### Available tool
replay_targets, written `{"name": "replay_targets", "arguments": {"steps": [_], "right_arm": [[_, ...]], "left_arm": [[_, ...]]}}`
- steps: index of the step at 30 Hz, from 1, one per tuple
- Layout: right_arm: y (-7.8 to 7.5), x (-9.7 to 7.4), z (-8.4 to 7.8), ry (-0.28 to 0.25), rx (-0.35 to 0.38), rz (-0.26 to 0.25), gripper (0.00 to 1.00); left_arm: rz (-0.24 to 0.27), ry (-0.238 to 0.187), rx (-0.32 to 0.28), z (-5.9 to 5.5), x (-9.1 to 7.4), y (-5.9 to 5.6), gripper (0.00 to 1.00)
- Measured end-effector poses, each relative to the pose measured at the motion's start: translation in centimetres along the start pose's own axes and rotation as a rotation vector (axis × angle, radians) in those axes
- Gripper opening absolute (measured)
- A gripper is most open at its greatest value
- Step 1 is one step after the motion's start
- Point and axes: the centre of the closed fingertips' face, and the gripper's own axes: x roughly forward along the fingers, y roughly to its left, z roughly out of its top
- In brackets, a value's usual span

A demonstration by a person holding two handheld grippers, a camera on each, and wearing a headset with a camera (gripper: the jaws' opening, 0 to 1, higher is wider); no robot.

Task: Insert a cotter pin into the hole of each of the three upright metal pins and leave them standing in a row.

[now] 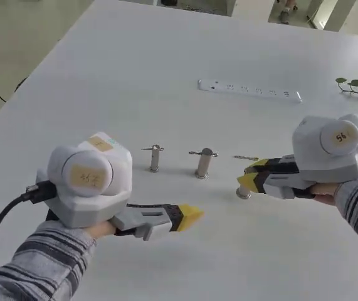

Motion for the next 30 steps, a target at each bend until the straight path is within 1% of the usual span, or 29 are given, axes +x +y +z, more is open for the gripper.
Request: {"name": "replay_targets", "arguments": {"steps": [5, 8, 12, 17, 23, 30], "right_arm": [[0.6, 0.2, 0.4, -0.012, 0.017, 0.000, 0.08], [0.9, 0.3, 0.6, -0.019, 0.020, -0.009, 0.08], [1.4, 0.5, 0.7, -0.028, 0.047, -0.008, 0.08], [1.8, 0.9, 0.7, -0.029, 0.046, -0.014, 0.08], [2.5, 1.2, 0.5, -0.031, 0.049, -0.004, 0.08], [2.4, 1.6, 0.2, -0.032, 0.058, -0.007, 0.08]], "left_arm": [[0.000, 0.002, 0.000, 0.0, 0.0, 0.0, 0.99], [0.000, 0.001, 0.000, 0.0, 0.0, 0.0, 0.99], [0.000, -0.001, -0.001, 0.1, 0.0, 0.0, 0.99], [0.000, 0.000, -0.003, 0.0, -0.1, 0.0, 0.99], [-0.001, 0.001, -0.006, 0.0, -0.1, 0.0, 0.99], [-0.001, 0.005, -0.008, -0.1, -0.1, 0.0, 0.99]]}}
